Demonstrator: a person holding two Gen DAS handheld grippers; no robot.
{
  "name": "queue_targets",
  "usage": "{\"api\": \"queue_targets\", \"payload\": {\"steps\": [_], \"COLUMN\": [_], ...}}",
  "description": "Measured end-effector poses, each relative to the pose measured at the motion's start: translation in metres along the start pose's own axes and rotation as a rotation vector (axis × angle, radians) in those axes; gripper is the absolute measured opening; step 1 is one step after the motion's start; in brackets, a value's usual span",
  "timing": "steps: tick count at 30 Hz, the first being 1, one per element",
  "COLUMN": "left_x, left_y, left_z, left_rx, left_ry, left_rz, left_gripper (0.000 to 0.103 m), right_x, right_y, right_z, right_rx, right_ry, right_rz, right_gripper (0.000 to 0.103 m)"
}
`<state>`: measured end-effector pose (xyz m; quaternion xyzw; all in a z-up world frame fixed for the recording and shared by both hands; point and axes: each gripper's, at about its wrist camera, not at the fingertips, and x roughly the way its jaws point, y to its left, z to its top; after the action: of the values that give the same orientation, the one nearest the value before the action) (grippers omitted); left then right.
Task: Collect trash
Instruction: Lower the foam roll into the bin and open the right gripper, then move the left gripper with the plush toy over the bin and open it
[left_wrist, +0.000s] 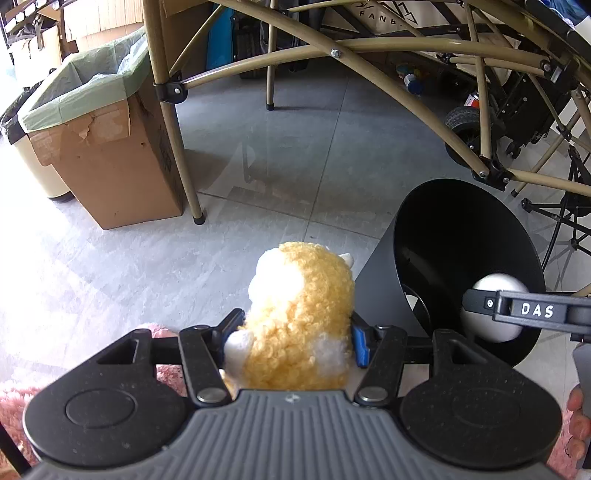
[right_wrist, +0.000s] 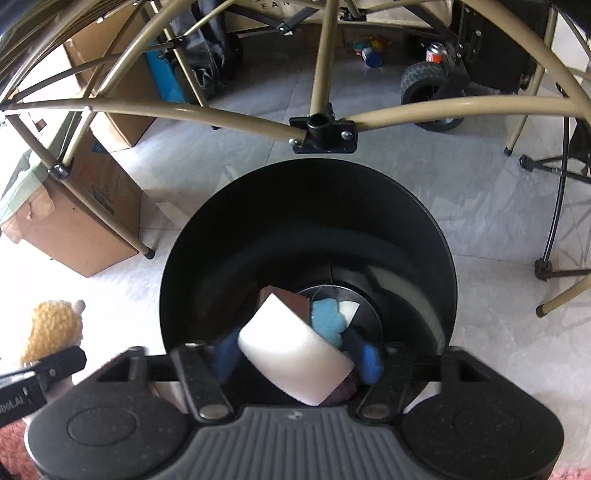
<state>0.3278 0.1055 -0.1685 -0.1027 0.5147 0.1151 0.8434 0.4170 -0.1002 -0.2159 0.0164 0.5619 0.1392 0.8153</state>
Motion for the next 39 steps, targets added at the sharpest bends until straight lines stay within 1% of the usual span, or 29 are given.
{"api": "queue_targets", "payload": {"steps": [2, 4, 6, 7, 18, 27, 33, 39], "left_x": [0.000, 0.000, -0.001, -0.001, -0.004, -0.020, -0.030, -0.039], "left_y": [0.000, 0.000, 0.000, 0.000, -0.003, -0.016, -0.036, -0.064], "left_z": [-0.001, -0.001, -0.001, -0.001, -0.001, 0.004, 0.007, 0.009], "left_rx": [0.000, 0.000, 0.000, 0.000, 0.001, 0.023, 0.063, 0.116], "left_ry": [0.000, -0.001, -0.002, -0.003, -0.008, -0.051, -0.086, -0.118], "left_rz": [0.000, -0.001, -0.002, -0.002, -0.003, -0.027, -0.046, -0.060], "left_gripper": [0.058, 0.058, 0.058, 0.058, 0.058, 0.058, 0.058, 0.058], "right_x": [0.001, 0.002, 0.003, 0.004, -0.001, -0.016, -0.035, -0.049], "right_y": [-0.001, 0.000, -0.001, -0.002, -0.008, -0.017, -0.029, -0.051], "right_z": [0.001, 0.001, 0.000, 0.000, 0.000, -0.002, -0.005, -0.009], "right_rx": [0.009, 0.006, 0.006, 0.010, 0.021, 0.030, 0.051, 0.092], "right_ry": [0.004, 0.007, 0.016, 0.021, 0.015, -0.022, -0.067, -0.098], "right_rz": [-0.011, -0.026, -0.037, -0.039, -0.034, -0.032, -0.022, -0.031], "right_gripper": [0.096, 0.097, 0.102, 0.102, 0.103, 0.103, 0.103, 0.103]}}
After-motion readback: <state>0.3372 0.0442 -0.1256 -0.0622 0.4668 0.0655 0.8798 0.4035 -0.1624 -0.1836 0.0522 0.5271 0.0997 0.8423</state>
